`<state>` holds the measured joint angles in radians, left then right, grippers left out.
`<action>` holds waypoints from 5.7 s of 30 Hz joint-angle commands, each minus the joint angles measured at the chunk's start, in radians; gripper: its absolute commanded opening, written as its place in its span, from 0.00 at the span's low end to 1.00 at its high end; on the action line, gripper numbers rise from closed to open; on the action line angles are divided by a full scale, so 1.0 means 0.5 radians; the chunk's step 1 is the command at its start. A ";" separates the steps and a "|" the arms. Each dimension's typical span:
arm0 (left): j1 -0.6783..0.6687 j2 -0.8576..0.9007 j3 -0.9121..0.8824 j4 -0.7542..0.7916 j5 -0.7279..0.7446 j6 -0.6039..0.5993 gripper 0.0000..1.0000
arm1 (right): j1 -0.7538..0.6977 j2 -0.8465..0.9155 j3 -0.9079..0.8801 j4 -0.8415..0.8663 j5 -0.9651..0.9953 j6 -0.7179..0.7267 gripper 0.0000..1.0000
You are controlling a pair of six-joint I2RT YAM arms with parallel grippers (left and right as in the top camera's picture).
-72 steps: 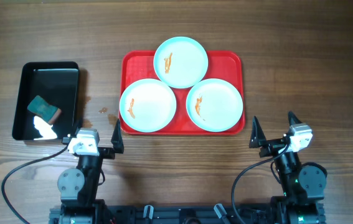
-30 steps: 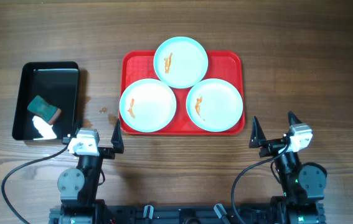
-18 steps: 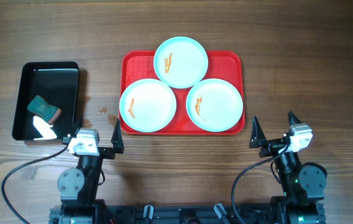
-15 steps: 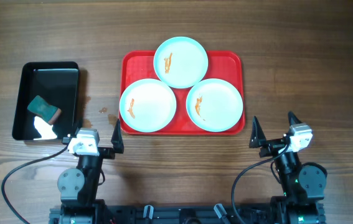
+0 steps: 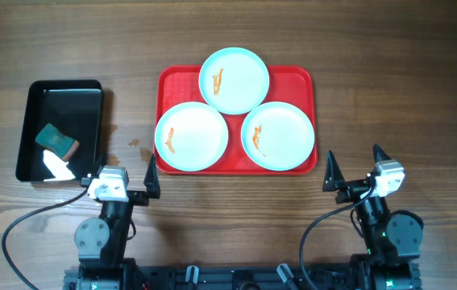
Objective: Clean dirty plates on tray and stack at the side
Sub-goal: 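Open the left gripper and swing it toward the black tray, then raise the left gripper and move it over the black tray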
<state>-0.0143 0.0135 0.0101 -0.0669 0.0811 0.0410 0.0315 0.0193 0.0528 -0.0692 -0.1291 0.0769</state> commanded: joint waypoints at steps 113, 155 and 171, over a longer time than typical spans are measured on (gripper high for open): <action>-0.237 1.967 2.170 -2.074 0.359 -0.845 1.00 | -0.010 -0.029 -0.032 0.011 0.036 -0.029 1.00; -0.237 1.967 2.168 -2.079 0.613 -0.845 1.00 | -0.010 -0.029 -0.032 0.011 0.036 -0.029 1.00; -0.237 2.232 2.168 -2.018 -0.305 -1.239 1.00 | -0.010 -0.029 -0.032 0.011 0.036 -0.029 1.00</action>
<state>-0.1265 1.0725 1.0805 -1.0950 0.1558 -0.4591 0.0315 0.0189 0.0525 -0.0685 -0.1291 0.0769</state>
